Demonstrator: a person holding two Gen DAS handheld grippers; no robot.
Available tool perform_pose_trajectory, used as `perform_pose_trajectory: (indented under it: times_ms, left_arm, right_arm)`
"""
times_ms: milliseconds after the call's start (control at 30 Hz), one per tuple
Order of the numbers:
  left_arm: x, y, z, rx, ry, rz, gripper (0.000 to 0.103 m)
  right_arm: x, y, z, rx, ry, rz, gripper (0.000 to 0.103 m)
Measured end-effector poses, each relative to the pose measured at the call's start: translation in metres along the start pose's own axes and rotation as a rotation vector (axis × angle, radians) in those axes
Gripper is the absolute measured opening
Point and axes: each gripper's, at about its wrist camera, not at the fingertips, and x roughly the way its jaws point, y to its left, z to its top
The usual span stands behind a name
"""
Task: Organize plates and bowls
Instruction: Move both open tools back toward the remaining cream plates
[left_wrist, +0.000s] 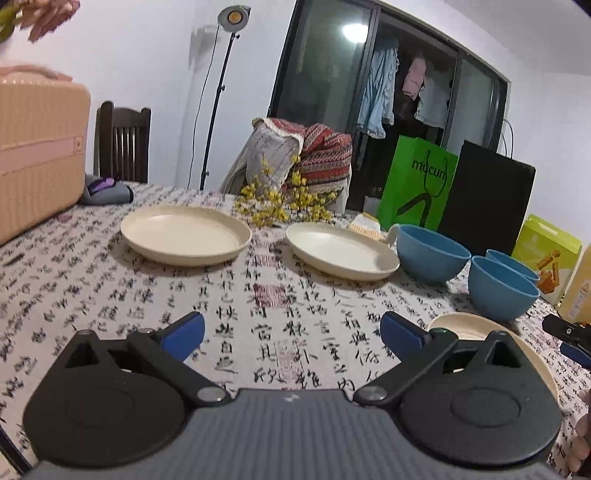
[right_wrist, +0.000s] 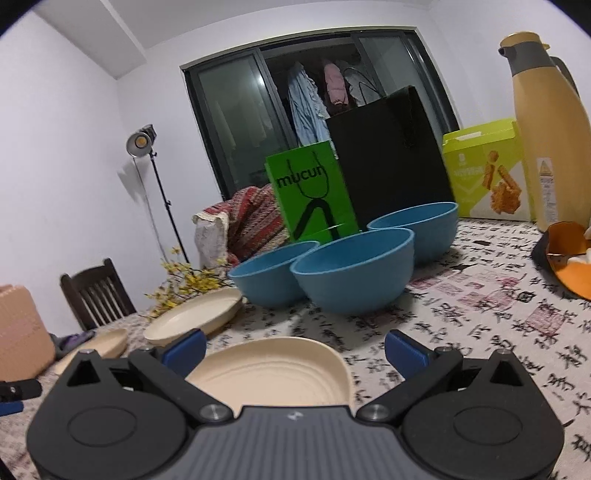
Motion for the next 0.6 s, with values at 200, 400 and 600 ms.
perform_pose_trajectory:
  times_ms: [200,400,600]
  left_arm:
    - [-0.012,0.007,0.019,-0.008,-0.036,-0.001,0.103]
    - [-0.019,0.020,0.038,-0.001,-0.058,0.024,0.103]
    - [-0.021,0.034,0.055,-0.002,-0.064,0.031,0.103]
  right_arm:
    - [-0.001,0.020,0.012,0.002,-0.009,0.045,0.103]
    - [0.004,0.042,0.024,-0.007,-0.002,0.084,0.103]
    - [0.014,0.063,0.031,-0.002,0.015,0.111,0.103]
